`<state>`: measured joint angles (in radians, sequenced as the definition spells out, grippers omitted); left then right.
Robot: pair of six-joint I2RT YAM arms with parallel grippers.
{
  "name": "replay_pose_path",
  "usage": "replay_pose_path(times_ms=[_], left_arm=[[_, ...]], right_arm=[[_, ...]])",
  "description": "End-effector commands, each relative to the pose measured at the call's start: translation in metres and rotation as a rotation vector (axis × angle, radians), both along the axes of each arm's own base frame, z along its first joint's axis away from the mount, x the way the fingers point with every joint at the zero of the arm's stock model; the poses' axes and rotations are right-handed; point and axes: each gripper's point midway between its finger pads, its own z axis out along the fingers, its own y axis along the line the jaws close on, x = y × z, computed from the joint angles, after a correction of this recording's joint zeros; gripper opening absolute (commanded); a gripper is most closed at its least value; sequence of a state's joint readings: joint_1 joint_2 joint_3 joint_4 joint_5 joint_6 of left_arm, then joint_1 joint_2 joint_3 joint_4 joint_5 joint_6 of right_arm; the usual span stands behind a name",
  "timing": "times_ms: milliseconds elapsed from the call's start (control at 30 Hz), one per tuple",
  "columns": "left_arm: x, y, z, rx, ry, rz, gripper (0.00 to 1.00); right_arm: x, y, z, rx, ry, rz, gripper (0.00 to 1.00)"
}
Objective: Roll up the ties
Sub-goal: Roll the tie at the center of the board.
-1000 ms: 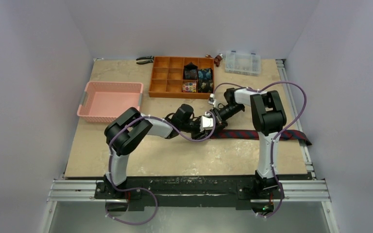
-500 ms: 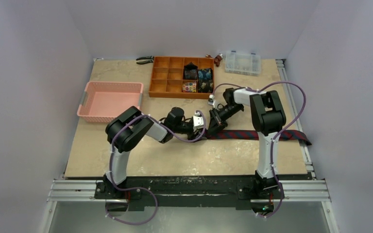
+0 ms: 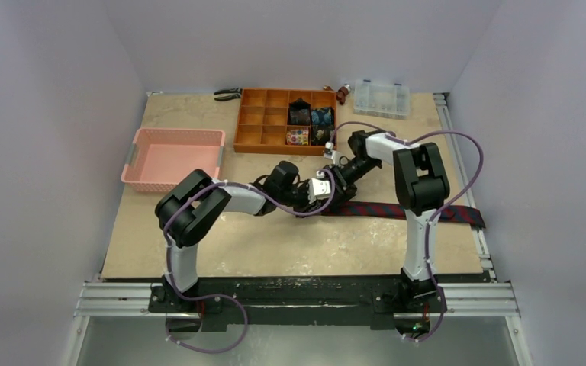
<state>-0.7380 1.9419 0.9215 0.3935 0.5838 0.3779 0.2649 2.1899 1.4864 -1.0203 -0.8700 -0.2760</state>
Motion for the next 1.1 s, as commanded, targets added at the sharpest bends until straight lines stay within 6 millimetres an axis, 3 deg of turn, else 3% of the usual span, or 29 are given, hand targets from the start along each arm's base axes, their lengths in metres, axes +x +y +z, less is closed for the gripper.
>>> replay_pose_path(times_ms=[0,133,500,600,700,767,967,1067], left_arm=[[-0.023,0.06,-0.057,0.342,0.14,0.084,0.0],[-0.026,0.062,-0.06,0.403,0.147,0.097,0.0],[-0.03,0.062,-0.064,0.47,0.127,0.086,0.04],[-0.029,0.061,-0.063,0.468,0.128,0.085,0.04],[-0.031,0.059,-0.061,0.461,0.139,0.079,0.06],[-0.031,0.055,-0.056,0.423,0.159,0.081,0.15],[-0.015,0.033,-0.01,-0.003,0.171,0.022,0.67],[-0.014,0.024,-0.01,-0.071,0.116,-0.024,0.88]], right_arm=[[0.012,-0.017,0.023,0.012,-0.151,-0.036,0.57],[0.008,-0.001,0.035,0.09,-0.095,-0.132,0.53],[0.021,0.025,0.015,0.092,-0.059,-0.13,0.47],[0.021,0.021,-0.001,0.025,-0.069,-0.12,0.34],[0.017,0.011,-0.016,-0.035,-0.073,-0.103,0.03],[0.011,0.002,-0.026,-0.058,-0.068,-0.083,0.0],[0.011,-0.027,-0.059,-0.094,-0.09,-0.04,0.0],[0.012,-0.026,-0.066,-0.071,-0.08,-0.017,0.0]])
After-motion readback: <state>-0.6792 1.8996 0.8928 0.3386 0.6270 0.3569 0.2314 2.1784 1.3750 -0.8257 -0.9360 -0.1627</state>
